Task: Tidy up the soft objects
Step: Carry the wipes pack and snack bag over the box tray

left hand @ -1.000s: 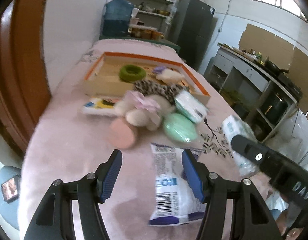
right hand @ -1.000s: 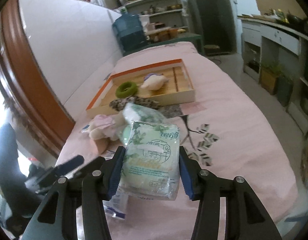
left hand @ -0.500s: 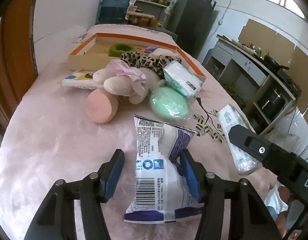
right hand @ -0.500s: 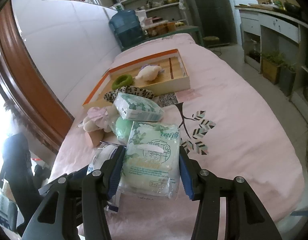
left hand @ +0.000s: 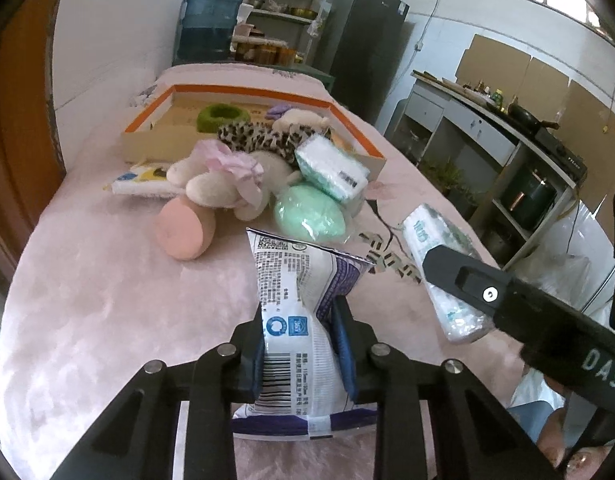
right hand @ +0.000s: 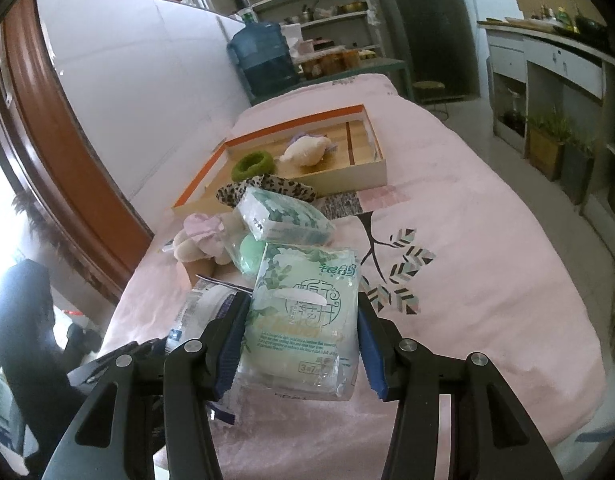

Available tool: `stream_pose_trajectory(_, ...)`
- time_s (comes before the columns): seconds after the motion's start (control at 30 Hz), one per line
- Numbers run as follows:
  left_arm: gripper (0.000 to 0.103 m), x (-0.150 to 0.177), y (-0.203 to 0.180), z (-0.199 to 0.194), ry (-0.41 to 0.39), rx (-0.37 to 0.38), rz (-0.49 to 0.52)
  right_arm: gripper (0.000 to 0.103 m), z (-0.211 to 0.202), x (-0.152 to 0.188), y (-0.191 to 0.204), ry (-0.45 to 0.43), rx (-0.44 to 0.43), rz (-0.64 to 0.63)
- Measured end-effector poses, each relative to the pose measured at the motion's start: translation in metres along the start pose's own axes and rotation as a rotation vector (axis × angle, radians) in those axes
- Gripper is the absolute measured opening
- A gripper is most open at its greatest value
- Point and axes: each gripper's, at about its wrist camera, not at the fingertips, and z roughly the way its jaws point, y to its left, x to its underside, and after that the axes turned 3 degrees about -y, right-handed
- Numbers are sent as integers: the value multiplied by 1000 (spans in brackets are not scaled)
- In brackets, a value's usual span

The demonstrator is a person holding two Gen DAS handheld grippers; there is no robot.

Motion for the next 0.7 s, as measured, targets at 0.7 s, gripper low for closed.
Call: stream_pose_trajectory(0.7, 29, -37, 9, -38, -108, -5, -15, 53, -6, -26, 11, -46, -4, -56)
